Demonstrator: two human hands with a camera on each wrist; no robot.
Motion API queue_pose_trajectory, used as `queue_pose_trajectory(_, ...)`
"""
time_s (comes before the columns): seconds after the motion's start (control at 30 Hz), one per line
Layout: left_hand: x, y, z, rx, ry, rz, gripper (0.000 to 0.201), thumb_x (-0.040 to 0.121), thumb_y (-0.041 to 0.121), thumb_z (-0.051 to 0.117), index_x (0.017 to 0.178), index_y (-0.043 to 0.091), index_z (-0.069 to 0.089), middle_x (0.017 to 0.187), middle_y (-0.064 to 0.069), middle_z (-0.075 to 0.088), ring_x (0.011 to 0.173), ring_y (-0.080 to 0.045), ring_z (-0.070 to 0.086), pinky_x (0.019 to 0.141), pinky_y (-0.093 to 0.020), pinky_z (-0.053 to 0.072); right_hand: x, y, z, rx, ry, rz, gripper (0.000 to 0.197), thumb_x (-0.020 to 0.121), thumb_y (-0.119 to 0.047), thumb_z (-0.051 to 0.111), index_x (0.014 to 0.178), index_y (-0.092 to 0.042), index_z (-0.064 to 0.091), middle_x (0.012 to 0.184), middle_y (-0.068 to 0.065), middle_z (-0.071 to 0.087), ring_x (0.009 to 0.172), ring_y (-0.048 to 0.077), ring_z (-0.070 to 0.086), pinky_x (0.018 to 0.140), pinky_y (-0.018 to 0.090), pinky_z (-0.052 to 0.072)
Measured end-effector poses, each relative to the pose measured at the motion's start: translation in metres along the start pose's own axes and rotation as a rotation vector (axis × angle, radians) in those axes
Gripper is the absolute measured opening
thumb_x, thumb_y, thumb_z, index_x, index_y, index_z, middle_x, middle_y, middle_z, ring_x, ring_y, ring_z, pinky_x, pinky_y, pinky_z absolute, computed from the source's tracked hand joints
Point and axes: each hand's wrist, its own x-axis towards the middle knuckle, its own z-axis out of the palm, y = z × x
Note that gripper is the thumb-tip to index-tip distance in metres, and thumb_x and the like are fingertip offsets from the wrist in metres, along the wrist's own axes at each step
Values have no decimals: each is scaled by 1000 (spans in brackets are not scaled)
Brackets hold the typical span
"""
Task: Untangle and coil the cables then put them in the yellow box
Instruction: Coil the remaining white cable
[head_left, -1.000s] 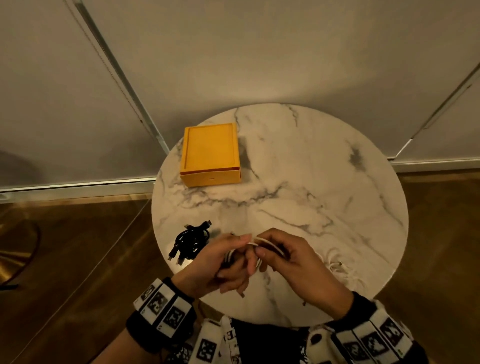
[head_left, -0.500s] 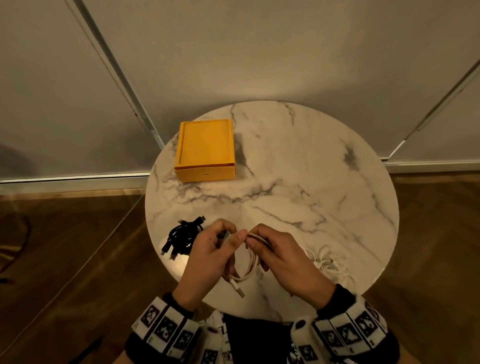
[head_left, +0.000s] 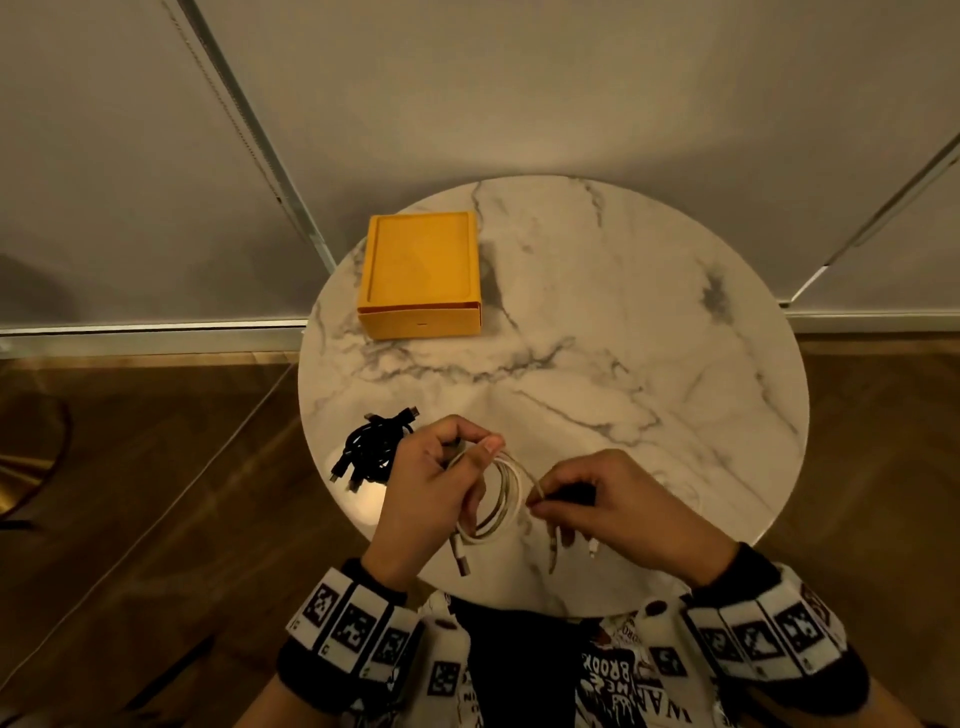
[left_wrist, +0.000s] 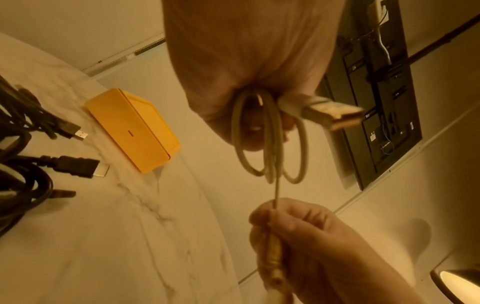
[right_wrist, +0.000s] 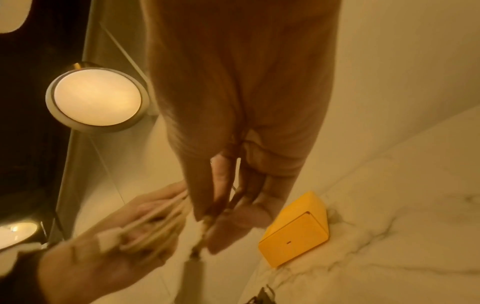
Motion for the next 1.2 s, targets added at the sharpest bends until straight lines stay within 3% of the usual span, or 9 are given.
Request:
queue_pose_trajectory(0.1, -3, -2, 7, -144, -45, -78, 19, 86, 21, 61, 83, 2, 59, 37, -4, 39, 25, -14, 31, 34, -23, 38, 5, 3, 1, 30, 190, 25, 6, 86, -6, 70, 84, -7, 75, 68, 5, 73, 61, 14, 69, 59, 25, 55)
queue_pose_trajectory(0.2, -3, 1, 12, -271, -87, -121, 21, 84, 22, 59, 83, 2, 55, 38, -5, 34, 25, -13, 28, 32, -24, 39, 9, 1, 11, 292, 287, 63, 5, 85, 4, 67, 84, 4, 72, 68, 11, 72, 60, 20, 71, 58, 31, 58)
queue_pose_trajectory(0.37, 6, -1, 12, -249, 29, -38, 25, 84, 26, 59, 83, 2, 53, 39, -6, 32, 30, -14, 24, 35, -20, 35, 11, -6, 20, 856, 282, 135, 14, 80, -2, 66, 92, 4, 68, 72, 21, 70, 58, 27, 70, 48, 29, 54)
queue_pose_trajectory(0.6, 3, -7, 17, -120, 84, 81, 17, 87, 22, 58, 84, 6, 53, 39, -5, 40, 31, -13, 32, 37, -21, 31, 18, 2, 36, 1114, 257, 279, 23, 74, -9, 65, 96, -2, 63, 66, 12, 69, 49, 17, 65, 45, 27, 54)
queue_pose_trajectory(0.73, 2, -2, 16, -48, 86, 149, 14, 88, 20, 59, 83, 7, 57, 43, -5, 42, 36, -11, 36, 42, -20, 34, 16, -2, 46, 1213, 180, 289, 20, 79, -13, 59, 94, -3, 67, 78, 13, 71, 68, 23, 69, 66, 35, 58)
queue_pose_trajectory(0.9, 7, 6, 5, 158, 46, 267, 10, 91, 33, 65, 85, 25, 63, 57, -18, 60, 47, -34, 56, 46, -45, 48, 15, -11, 43, 1279, 35, 291, 31, 93, -28, 46, 102, -5, 65, 89, 13, 71, 84, 24, 66, 87, 40, 46)
queue_pose_trajectory(0.97, 9, 9, 12, 255, -1, 344, 6, 90, 34, 66, 87, 29, 63, 64, -5, 66, 57, -24, 65, 53, -42, 51, 12, -9, 37, 1284, 57, 274, 31, 95, -29, 43, 94, -9, 67, 82, 8, 69, 77, 20, 64, 88, 40, 44)
queue_pose_trajectory(1.07, 14, 10, 31, 316, -85, 379, 7, 87, 24, 70, 92, 23, 65, 76, 6, 71, 70, -8, 69, 62, -34, 56, 5, -5, 27, 1280, 130, 235, 29, 94, -27, 46, 86, -9, 68, 69, 6, 65, 65, 16, 60, 72, 29, 49)
queue_pose_trajectory(1.2, 24, 3, 54, 329, -273, 316, 26, 83, 28, 71, 108, 32, 63, 96, 16, 72, 88, -2, 69, 77, -21, 56, -6, 14, 9, 1308, 427, 232, 25, 98, -13, 44, 104, 1, 63, 81, 11, 64, 64, 14, 61, 64, 24, 53)
